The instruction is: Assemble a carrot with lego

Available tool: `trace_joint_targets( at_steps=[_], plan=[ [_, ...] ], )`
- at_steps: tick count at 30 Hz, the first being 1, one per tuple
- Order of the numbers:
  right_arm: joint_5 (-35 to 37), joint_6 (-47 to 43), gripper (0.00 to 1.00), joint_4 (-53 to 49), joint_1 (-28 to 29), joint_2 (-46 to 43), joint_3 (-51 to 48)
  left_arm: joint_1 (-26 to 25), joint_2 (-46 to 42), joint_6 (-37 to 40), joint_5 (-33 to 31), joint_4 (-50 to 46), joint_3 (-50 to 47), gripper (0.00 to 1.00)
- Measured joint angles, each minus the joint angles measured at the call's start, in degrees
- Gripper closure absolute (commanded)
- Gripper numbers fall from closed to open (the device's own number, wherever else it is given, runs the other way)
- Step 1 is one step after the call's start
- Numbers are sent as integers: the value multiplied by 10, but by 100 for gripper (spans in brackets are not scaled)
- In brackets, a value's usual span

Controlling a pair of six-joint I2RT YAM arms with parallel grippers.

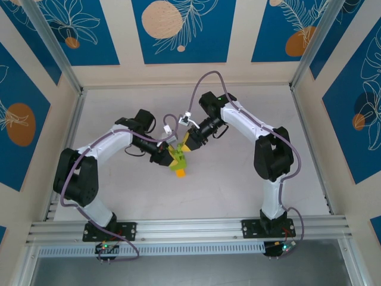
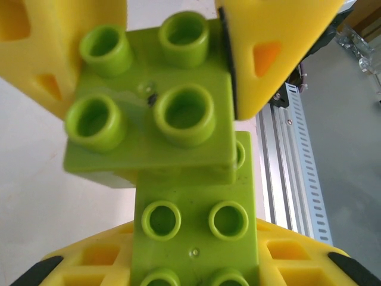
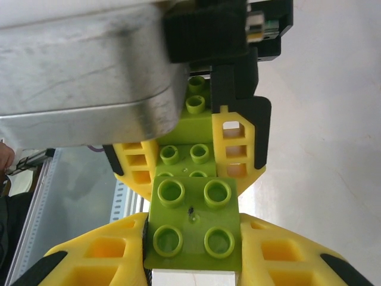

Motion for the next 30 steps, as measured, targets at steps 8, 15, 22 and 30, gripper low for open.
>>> trace_joint_targets(
  at_steps=[8, 15, 22, 30],
  plan=[
    [0, 0, 94, -1, 5, 7, 0, 1, 3, 0, -4, -11, 0, 91],
    [0, -3, 94, -4, 5, 7, 0, 1, 4, 0, -7, -11, 0, 90],
    [10, -11, 93, -20, 5, 7, 0, 3, 14, 0, -14, -8, 1, 90],
    [12, -13, 92, -19, 5, 8, 0, 3, 15, -2, -14, -7, 1, 90]
  ],
)
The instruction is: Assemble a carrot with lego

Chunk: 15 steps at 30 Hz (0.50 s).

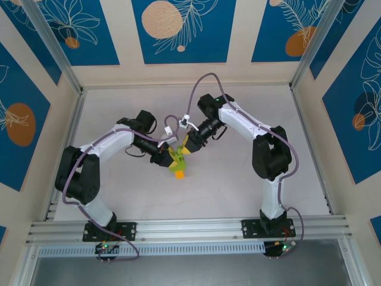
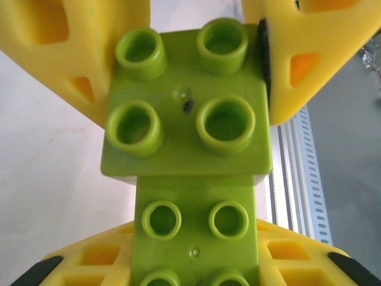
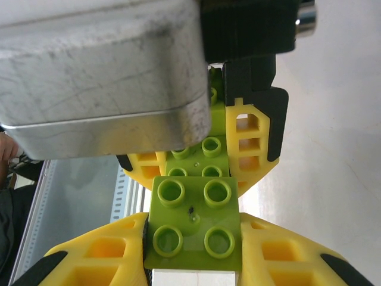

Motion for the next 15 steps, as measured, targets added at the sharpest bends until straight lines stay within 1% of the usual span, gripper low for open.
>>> trace_joint_targets(
  at_steps=[7, 15],
  plan=[
    [7, 1, 93, 3, 4, 0, -1, 0, 0, 0, -5, -3, 0, 90],
    [32, 5, 94, 12, 16, 2, -1, 5, 8, 2, -6, -18, 0, 90]
  ],
)
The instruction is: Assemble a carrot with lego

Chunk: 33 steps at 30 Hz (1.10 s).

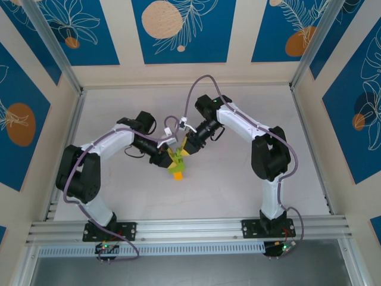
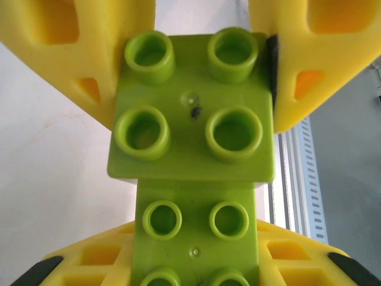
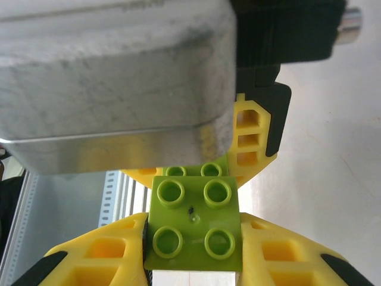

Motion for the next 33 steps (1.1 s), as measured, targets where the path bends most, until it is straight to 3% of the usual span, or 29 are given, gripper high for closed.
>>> trace_joint_targets(
  at_steps=[20, 31, 33],
  plan=[
    [-30, 0, 92, 42, 1, 3, -30, 11, 1, -5, -4, -13, -3, 91],
    [-20, 38, 48, 76, -16, -17, -42, 19, 0, -16, 12, 29, -2, 91],
    [-11, 59, 33, 86, -24, -29, -53, 27, -3, -18, 18, 47, 1, 91]
  ],
)
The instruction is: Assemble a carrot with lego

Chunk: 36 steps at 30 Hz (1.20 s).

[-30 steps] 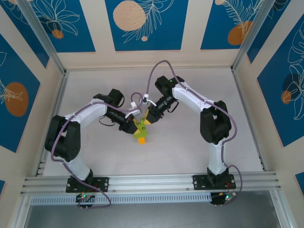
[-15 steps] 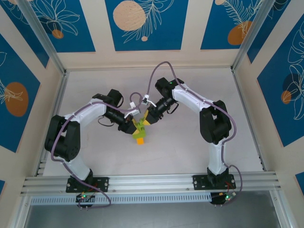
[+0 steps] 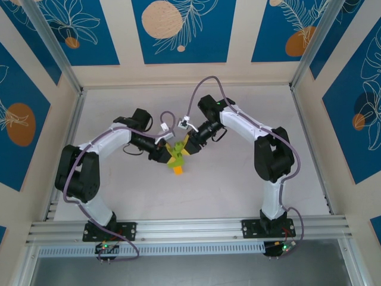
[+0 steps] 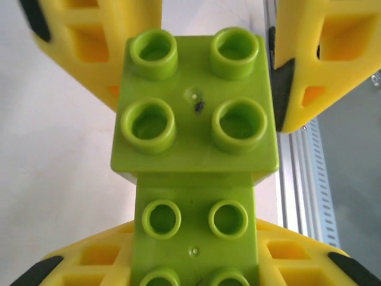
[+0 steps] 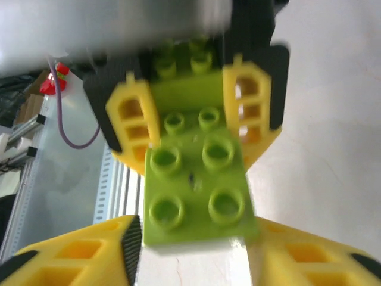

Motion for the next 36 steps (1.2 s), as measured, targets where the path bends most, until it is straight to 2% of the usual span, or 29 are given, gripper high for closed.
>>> trace_joint_targets(
  at_steps=[2, 5, 9, 12, 17, 21, 30, 36],
  plan=[
    [10, 21, 22, 20, -10, -13, -9, 6, -2, -3, 4, 12, 2, 91],
    [24, 53, 15, 61, -25, -41, -23, 7, -2, -4, 4, 22, 3, 91],
    [68, 111, 15, 143, -41, -95, -62, 5, -2, -20, -7, 39, 3, 89],
    [141, 168, 15, 213, -53, -134, -101, -4, -2, -49, -43, 81, -5, 88],
    [269, 259, 15, 319, -65, -169, -173, -36, -4, -98, -158, 175, -54, 87],
    [337, 316, 15, 376, -72, -174, -232, -66, -21, -128, -240, 250, -100, 86],
    [389, 370, 15, 439, -73, -178, -299, -83, -51, -166, -363, 388, -147, 82],
    [403, 379, 15, 461, -74, -186, -318, -93, -51, -179, -395, 414, -161, 74]
  ],
)
